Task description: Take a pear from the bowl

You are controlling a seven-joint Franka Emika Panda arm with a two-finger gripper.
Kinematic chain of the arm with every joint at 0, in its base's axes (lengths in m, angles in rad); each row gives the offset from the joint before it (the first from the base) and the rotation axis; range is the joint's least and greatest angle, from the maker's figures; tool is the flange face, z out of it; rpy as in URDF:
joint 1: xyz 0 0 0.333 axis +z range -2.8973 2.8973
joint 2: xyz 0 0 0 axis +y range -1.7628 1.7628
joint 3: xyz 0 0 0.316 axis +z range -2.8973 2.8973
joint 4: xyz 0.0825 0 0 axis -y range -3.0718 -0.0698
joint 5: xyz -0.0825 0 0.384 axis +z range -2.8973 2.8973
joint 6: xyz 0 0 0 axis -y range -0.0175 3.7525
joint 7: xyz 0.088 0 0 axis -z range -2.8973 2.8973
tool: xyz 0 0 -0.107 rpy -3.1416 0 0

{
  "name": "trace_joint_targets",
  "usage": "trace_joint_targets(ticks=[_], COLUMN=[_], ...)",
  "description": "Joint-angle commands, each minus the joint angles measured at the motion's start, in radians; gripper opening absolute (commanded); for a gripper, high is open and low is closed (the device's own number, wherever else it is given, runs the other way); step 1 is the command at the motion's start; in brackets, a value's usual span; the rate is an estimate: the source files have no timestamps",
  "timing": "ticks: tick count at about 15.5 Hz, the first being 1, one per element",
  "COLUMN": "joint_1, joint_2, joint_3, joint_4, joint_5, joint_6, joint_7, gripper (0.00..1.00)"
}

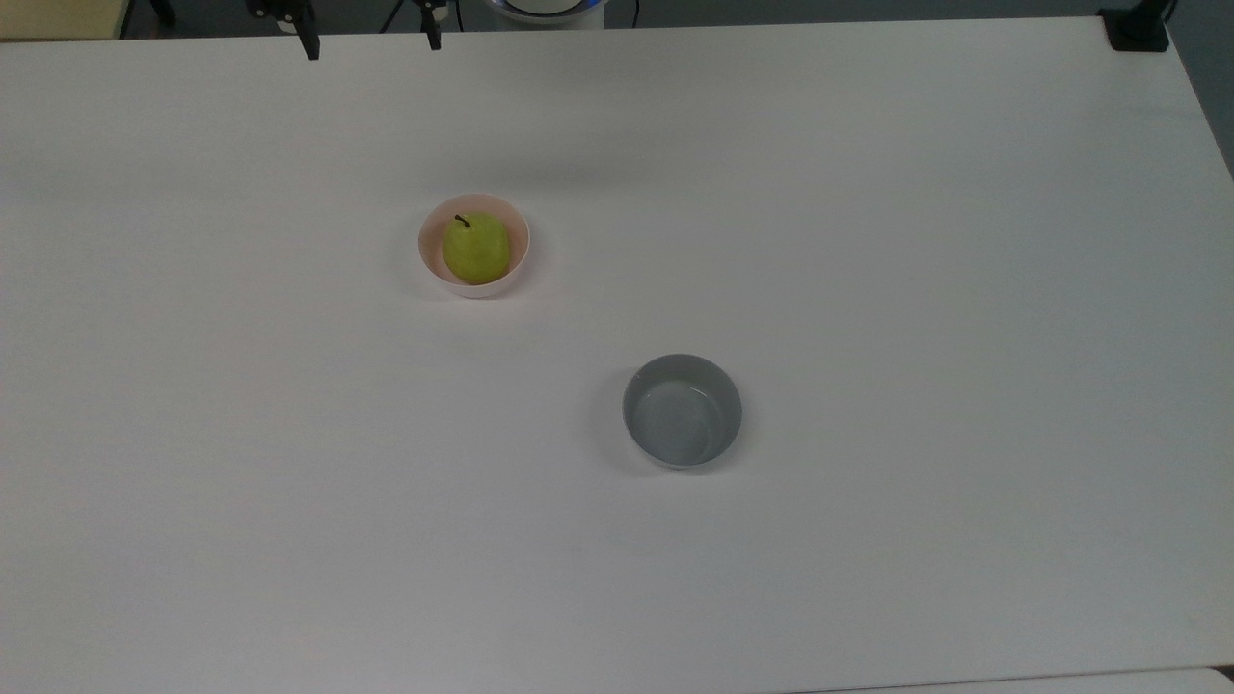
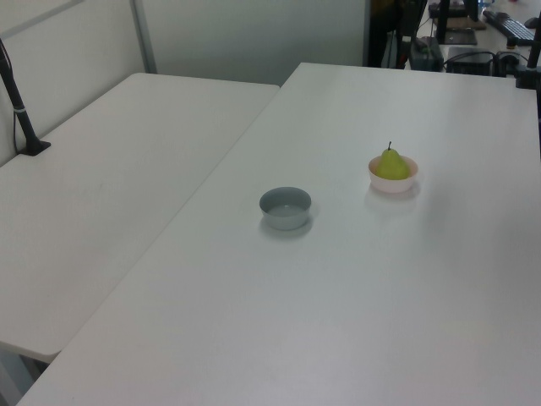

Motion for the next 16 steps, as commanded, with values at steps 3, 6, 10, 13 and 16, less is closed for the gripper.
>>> trace_joint_targets(ticks=[3,6,10,13,16], joint_1=[0.024,0.024,0.024,0.024,0.022], joint_2=[-0.016,-0.001,0.007,0.031,0.061], joint_3=[0.026,0.061,0.063,0.063,0.063], joint_4=[-0.085,-0.131,-0.23,-0.293,-0.313], joint_5=[-0.074,-0.117,-0.102,-0.088,-0.08], joint_6=[0.031,0.042,0.149,0.216,0.265], joint_7=[-0.137,-0.126,-0.123,-0.121,-0.121], gripper=[1.0,1.0,1.0,1.0,1.0])
